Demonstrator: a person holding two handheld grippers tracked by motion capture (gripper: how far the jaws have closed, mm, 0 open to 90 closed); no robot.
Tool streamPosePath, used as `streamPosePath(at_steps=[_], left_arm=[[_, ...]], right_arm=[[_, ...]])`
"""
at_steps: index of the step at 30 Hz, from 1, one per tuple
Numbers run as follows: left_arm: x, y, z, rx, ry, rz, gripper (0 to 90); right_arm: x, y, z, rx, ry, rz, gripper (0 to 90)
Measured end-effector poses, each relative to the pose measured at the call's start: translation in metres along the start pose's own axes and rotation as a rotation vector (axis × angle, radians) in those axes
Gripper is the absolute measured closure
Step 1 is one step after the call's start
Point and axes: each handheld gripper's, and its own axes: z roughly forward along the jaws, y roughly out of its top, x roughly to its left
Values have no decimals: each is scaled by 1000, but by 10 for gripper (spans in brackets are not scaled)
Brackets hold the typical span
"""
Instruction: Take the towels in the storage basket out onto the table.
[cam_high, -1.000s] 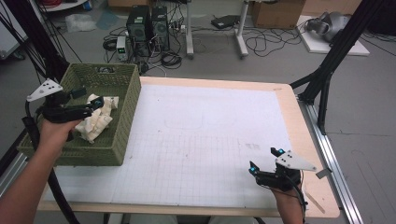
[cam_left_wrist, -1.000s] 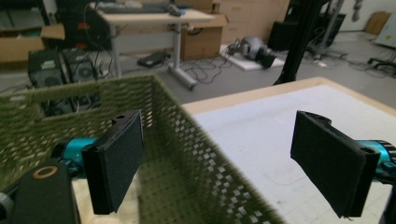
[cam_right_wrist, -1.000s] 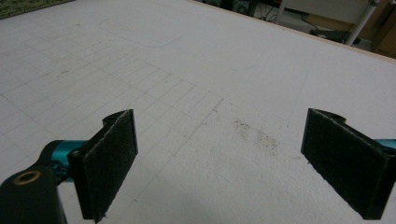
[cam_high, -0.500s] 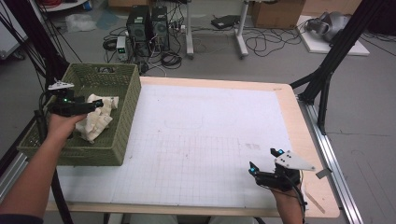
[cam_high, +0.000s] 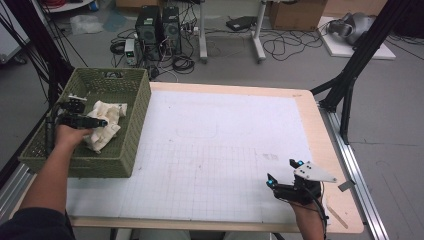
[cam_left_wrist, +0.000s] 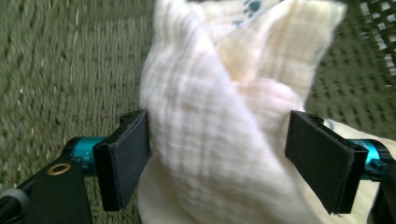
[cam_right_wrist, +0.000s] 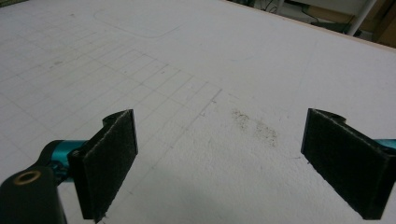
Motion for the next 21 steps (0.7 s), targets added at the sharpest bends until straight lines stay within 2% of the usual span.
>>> streamPosePath(at_steps=[3,4,7,11,13,14,15,16,17,18,19,20,21], left_arm=[[2,-4,8,47,-7,-20,230],[5,-7,13,76,-9,-78,227],[5,-9,16,98,-23,-100,228],[4,-9,17,102,-21,-85,233],[4,-9,15,106,-5,-71,315],[4,-8,15,106,-1,-70,420],[4,-8,13,111,-7,-65,420],[4,-8,12,110,0,-56,500],[4,-8,9,111,24,-23,571],[4,-8,9,111,24,-23,637],[4,-7,7,115,21,-11,767],[3,-7,6,107,-11,-17,767],[1,-6,4,98,-1,3,767]], right_arm=[[1,0,0,5,2,-1,100],[0,-1,0,7,0,1,100],[0,-1,1,8,2,0,100],[0,-1,1,8,1,-3,100],[0,-1,1,15,4,-4,100],[0,-1,0,17,3,-1,100],[0,-1,0,17,3,-1,100],[0,-1,0,15,1,-1,100],[0,-1,-1,14,-1,-3,100],[0,-1,-1,13,-3,-2,100],[0,-1,-1,10,-4,-1,100],[0,-1,-1,10,-4,-1,100],[0,-1,-1,11,-6,-3,100]])
